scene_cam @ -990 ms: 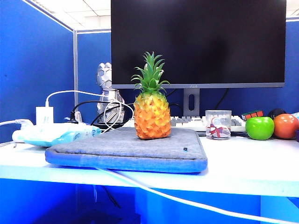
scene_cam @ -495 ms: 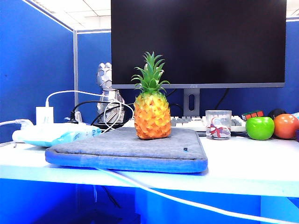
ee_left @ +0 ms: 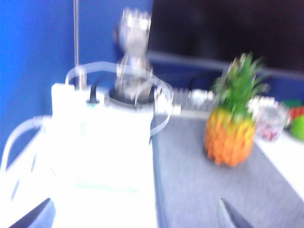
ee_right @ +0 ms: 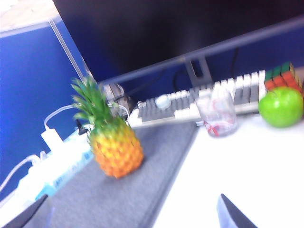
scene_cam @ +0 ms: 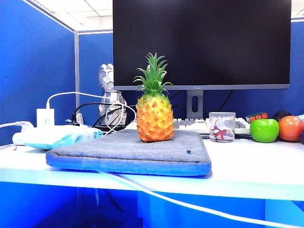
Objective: Pick up the pineapple and place it above the gray bag.
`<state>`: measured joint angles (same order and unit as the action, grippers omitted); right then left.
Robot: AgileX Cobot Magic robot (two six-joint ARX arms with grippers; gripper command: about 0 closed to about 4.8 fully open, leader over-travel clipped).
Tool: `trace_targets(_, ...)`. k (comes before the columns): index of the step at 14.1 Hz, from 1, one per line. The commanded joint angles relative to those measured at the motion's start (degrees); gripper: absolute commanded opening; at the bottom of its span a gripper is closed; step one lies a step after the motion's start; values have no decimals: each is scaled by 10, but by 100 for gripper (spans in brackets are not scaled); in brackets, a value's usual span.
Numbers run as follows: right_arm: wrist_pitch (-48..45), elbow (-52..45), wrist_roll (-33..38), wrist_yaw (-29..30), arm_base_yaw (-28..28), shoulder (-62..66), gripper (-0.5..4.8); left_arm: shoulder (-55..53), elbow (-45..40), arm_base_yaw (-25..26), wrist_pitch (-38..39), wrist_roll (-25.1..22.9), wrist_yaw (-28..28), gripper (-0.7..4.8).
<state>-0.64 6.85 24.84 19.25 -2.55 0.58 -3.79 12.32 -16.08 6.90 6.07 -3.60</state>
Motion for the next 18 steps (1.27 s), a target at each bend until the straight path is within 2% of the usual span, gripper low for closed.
trace_targets(1, -12, -28, 0, -2, 0, -1, 479, -1, -18, 0, 0, -10, -2, 479)
trace_targets(3, -13, -54, -1, -1, 0, -1, 479, -1, -24, 0, 15, -68, -2, 479)
trace_targets(7, -7, -63, -45, -2, 0, -1, 479, -1, -41, 0, 13, -76, -3, 469)
trace_targets(8, -2, -63, -45, -2, 0, -1, 479, -1, -46, 0, 12, -76, -2, 415)
trace_targets(9, 1, -63, -45, -2, 0, -1, 479, -1, -48, 0, 13, -76, 3, 321)
trace_targets(10, 6, -63, -45, 0, 0, -1, 349, -1, -48, 0, 16, -79, 17, 111)
trace_targets(11, 12, -63, -45, 0, 0, -1, 127, -1, -48, 0, 16, -89, 32, -3)
trace_targets(12, 16, -63, -45, 2, 0, -1, -3, -1, -48, 0, 14, -89, 32, -4)
trace_targets(16, 17, -63, -38, 4, 0, -1, -5, -1, -48, 0, -1, -90, 38, -1)
trace_targets(18, 17, -63, -36, 5, 0, -2, -4, -1, -48, 0, -4, -93, 37, 32)
